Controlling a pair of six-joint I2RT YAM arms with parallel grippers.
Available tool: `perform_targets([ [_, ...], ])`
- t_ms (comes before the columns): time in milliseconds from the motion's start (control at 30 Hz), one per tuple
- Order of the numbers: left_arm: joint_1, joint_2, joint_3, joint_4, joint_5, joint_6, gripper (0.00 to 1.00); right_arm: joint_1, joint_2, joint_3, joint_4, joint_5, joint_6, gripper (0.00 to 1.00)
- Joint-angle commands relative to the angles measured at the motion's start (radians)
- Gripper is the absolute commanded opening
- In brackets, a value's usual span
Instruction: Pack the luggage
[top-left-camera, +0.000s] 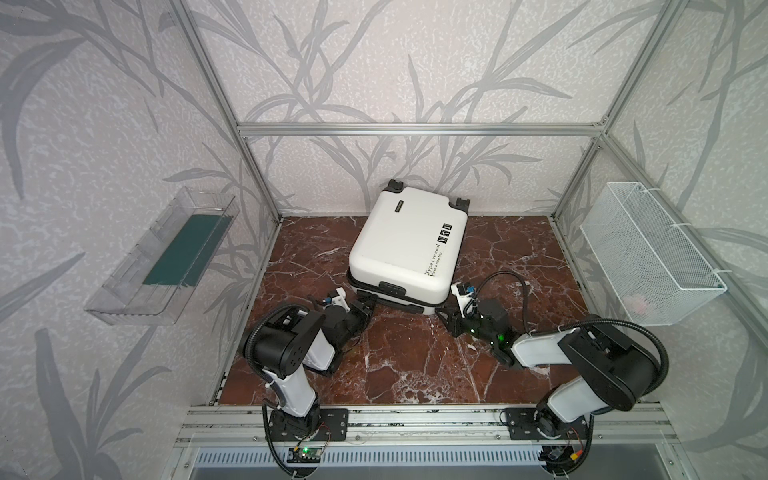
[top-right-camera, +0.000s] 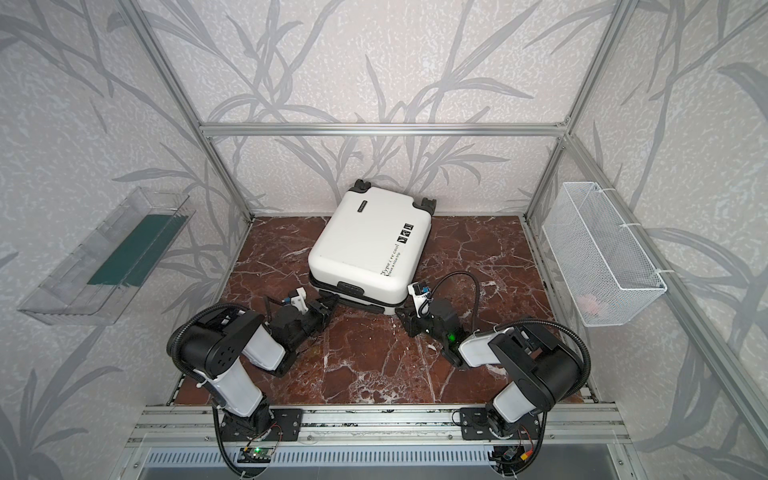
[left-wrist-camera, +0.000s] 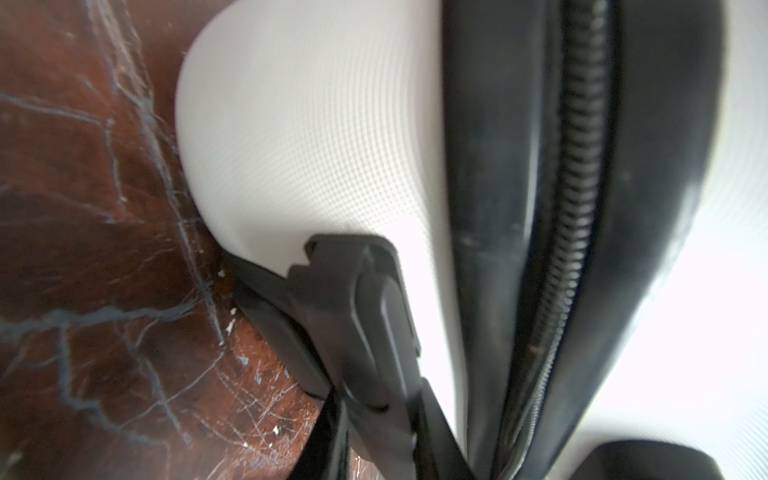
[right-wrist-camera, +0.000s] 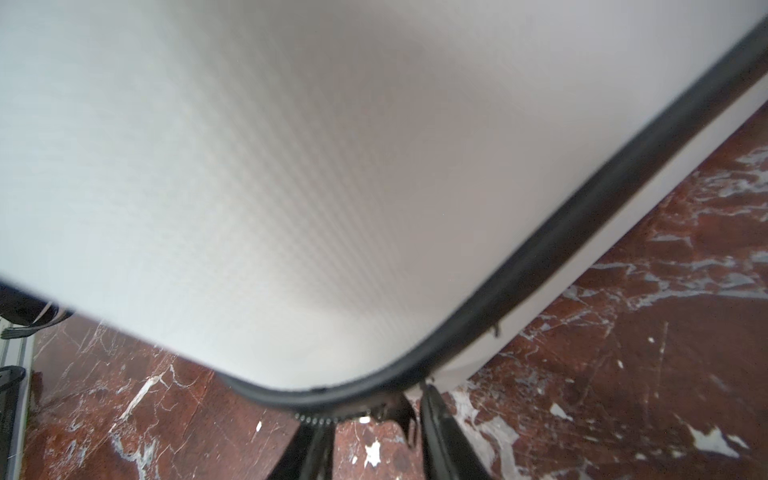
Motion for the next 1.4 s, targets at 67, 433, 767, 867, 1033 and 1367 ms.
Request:
perform_targets([
  [67, -0.011, 0.019, 0.018, 0.016, 0.012, 0.046, 0.08, 0.001, -0.012, 0.021, 0.009, 0.004, -0.019, 0.25],
  [433, -0.012, 0.016, 0.033, 0.017, 0.017, 0.046, 0.00, 0.007, -0.024, 0.001, -0.008, -0.038, -0.018, 0.00],
  [767, -0.020, 0.006, 0.038, 0.017, 0.001, 0.056, 0.00, 0.211, -0.049, -0.031, -0.039, 0.125, -0.020, 0.00],
  [867, -0.022, 0.005, 0.038, 0.017, -0.006, 0.057, 0.00, 0.254, -0.039, -0.032, -0.047, 0.171, -0.018, 0.00],
  [1033, -0.024, 0.001, 0.042, 0.017, -0.012, 0.062, 0.00, 0.319, -0.004, 0.002, -0.073, 0.236, -0.002, 0.00],
  [1367, -0.028, -0.007, 0.037, 0.016, -0.023, 0.068, 0.00, 0.460, 0.074, 0.093, -0.087, 0.472, 0.081, 0.00],
])
